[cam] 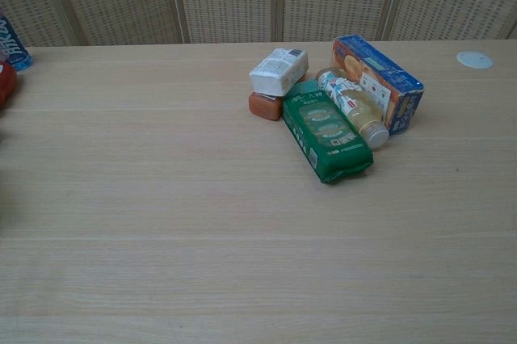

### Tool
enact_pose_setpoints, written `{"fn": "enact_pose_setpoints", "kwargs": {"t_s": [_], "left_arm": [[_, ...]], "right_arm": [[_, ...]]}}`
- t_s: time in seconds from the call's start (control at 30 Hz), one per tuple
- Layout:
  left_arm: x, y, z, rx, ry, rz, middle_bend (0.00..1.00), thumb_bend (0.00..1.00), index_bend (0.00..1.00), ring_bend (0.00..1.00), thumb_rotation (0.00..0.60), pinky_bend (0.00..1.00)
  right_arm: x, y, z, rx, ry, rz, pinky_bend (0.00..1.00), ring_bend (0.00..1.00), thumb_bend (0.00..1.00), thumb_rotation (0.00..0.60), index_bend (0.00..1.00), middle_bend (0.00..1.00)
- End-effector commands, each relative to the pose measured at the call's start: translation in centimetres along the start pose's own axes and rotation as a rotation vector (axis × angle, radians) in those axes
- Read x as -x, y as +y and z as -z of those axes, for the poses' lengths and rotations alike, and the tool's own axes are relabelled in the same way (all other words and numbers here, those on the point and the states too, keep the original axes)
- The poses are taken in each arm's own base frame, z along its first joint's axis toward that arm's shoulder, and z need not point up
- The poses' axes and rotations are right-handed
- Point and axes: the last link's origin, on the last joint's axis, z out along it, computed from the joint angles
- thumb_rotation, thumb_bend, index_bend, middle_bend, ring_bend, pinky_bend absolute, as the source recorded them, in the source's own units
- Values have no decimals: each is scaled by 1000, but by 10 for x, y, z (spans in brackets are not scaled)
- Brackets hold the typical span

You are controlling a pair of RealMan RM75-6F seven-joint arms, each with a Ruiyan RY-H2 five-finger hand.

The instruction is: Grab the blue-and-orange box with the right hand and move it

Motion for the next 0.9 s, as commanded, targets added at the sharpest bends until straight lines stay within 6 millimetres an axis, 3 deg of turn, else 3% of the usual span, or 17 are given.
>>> {"fn": "enact_pose_setpoints", "kwargs": {"t_s": [0.03,0.47,0.6,0.7,0.9], "left_arm": [[-1,1,1,5,-2,3,0,0,0,0,600,0],[0,0,0,-3,5,1,0,0,0,0,600,0],[1,-2,-2,-11,3,2,0,0,0,0,600,0],[2,-1,-3,-9,3,3,0,0,0,0,600,0],[5,1,-3,-1,-1,-1,0,0,0,0,600,0]], "right_arm": [[1,-2,0,-8,-6,0,0,0,0,526,0,0],[14,-7,-2,-14,-58,-4,0,0,0,523,0,0],[22,-17,-9,-26,-94,-17,0,0,0,528,0,0],[29,-33,-21,-48,-117,-40,0,0,0,530,0,0],[51,-69,-65,-89,-194,-65,0,0,0,527,0,0]]}}
